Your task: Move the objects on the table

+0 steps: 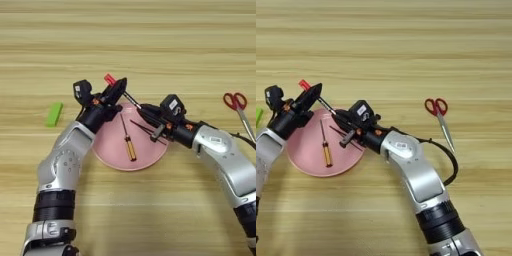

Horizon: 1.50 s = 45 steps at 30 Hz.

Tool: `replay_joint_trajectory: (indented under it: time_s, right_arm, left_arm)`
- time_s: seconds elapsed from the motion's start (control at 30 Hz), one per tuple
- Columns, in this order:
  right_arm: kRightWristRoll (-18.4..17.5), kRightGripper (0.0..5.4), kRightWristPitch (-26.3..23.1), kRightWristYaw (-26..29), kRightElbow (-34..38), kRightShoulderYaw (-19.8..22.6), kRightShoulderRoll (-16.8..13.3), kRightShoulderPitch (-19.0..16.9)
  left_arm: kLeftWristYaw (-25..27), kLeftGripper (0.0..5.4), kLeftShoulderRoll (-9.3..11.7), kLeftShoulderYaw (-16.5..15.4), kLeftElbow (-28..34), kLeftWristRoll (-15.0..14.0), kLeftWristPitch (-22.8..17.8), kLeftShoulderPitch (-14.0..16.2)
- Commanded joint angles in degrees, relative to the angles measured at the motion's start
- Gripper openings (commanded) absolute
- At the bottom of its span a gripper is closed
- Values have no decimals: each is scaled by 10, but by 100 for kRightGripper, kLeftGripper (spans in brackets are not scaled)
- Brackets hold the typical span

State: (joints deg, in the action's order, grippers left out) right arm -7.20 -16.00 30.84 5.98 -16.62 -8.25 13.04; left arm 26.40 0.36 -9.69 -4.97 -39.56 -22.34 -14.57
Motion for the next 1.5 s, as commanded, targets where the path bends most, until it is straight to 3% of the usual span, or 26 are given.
replay_joint_trajectory:
  time_s: [0.03,0.2,0.23,0.53,0.6,0.7,0.87,1.2,1.37,1.5]
  right_arm:
    - [-1,43,-1,-1,7,2,-1,3]
    - [0,43,-1,-2,6,1,-2,3]
    - [0,80,-1,-2,6,0,-2,3]
    - [-1,194,0,-5,-2,5,-1,6]
    - [-2,207,4,-9,-10,14,-1,10]
    - [-3,269,9,-11,-22,29,-4,14]
    - [-12,318,12,-18,-35,68,-13,28]
    - [52,437,133,-112,-173,124,-29,57]
    - [56,502,174,-185,-270,174,-25,89]
    - [58,537,195,-199,-300,183,-24,101]
  left_arm:
    - [-11,98,5,-2,-1,6,-10,3]
    - [-12,78,6,-2,1,3,-11,4]
    - [-13,75,7,-2,1,3,-11,4]
    - [-17,48,8,-6,-1,3,-13,3]
    - [-17,48,9,-8,-2,2,-13,2]
    - [-19,47,12,-13,-2,2,-13,2]
    - [-22,47,32,-26,9,11,-7,5]
    - [-27,47,52,-50,17,7,-9,9]
    - [-29,47,55,-52,11,15,-1,9]
    - [-28,47,62,-61,8,12,0,9]
